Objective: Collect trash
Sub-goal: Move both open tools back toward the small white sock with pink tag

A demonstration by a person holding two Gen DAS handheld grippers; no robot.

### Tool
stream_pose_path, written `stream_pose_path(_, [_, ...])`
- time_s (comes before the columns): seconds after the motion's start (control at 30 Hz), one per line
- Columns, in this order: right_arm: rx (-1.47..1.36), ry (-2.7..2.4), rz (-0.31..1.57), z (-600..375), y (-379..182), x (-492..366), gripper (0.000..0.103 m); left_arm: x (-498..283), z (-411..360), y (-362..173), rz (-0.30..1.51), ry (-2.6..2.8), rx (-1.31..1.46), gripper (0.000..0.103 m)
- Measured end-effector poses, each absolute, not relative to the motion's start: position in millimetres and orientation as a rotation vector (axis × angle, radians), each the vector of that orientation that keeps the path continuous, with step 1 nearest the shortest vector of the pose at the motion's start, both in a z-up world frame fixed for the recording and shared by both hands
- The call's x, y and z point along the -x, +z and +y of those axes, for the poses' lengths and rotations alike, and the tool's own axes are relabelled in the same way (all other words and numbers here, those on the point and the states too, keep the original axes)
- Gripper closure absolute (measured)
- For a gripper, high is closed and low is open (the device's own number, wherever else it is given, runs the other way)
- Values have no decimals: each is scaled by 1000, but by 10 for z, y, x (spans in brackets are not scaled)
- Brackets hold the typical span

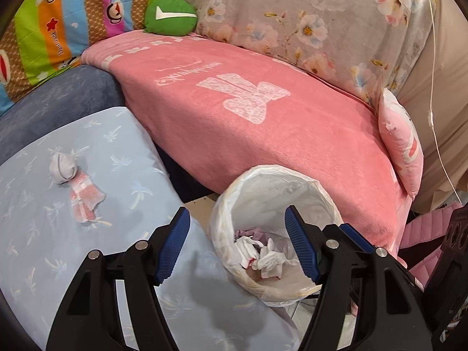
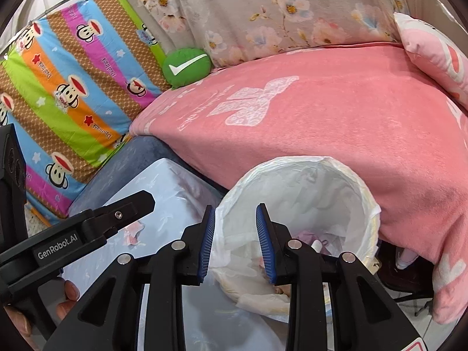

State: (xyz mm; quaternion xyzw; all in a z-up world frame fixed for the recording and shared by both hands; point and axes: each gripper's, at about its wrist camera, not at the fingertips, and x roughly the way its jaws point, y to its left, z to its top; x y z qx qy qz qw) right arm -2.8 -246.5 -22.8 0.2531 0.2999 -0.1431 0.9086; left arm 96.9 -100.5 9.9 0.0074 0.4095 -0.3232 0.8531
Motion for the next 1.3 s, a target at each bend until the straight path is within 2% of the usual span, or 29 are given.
stream_pose_path(0.63, [-418, -194, 686, -1625, -230, -462, 56, -1303, -177, -34, 874, -535, 87, 35])
stream_pose_path(0.8, [-384, -156, 713, -1413, -261, -622, 55, -1412, 80, -109, 873, -465, 114, 29])
stream_pose_path(1.17, [-309, -66, 793, -883, -460, -1139, 55, -1774, 677, -349, 913, -328, 165, 28])
stream_pose_path(1.3, [-289, -35, 822, -693, -561, -1379, 54, -1944, 862, -449, 927, -277, 189, 23])
